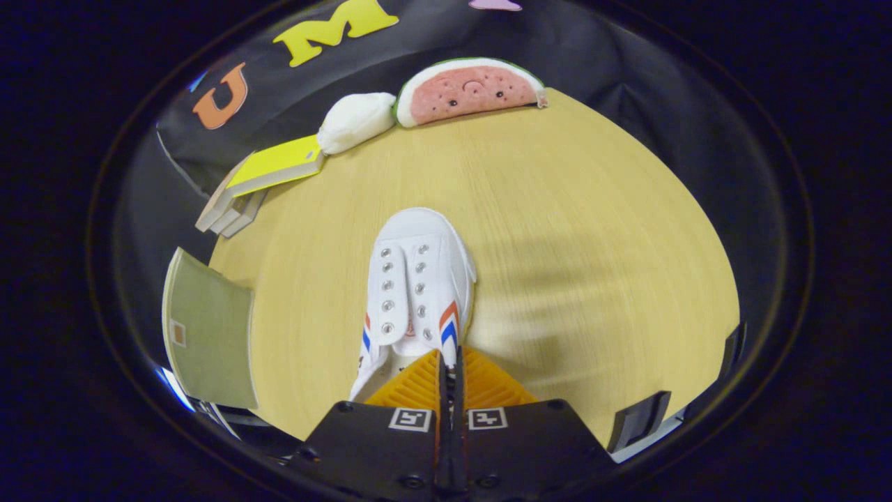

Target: Open the storage box then place both shoes into the box .Put the left shoe in first, then the right shoe, with the right side of both shoes facing outward in a uniform manner.

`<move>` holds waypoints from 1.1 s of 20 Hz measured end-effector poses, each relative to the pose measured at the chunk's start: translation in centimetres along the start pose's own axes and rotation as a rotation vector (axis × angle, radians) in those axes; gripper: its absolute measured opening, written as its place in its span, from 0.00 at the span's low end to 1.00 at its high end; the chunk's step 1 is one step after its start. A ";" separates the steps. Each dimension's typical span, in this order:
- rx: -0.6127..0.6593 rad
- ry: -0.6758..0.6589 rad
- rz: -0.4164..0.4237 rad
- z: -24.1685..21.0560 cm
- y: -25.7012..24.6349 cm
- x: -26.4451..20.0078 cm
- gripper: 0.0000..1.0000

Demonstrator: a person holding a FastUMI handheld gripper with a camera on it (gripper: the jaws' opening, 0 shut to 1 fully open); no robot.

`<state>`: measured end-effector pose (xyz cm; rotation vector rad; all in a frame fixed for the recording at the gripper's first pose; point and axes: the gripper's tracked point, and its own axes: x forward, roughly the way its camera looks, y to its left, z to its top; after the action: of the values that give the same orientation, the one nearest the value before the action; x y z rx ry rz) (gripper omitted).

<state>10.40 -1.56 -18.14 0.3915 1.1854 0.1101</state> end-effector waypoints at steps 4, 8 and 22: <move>0.072 -0.009 0.057 -1.0 2.4 -1.8 0.05; 0.088 -0.052 0.105 -1.5 7.0 -5.1 0.05; -0.026 -0.200 0.222 -3.3 35.9 -14.9 0.05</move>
<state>6.07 28.23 6.61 0.4990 0.9404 0.2720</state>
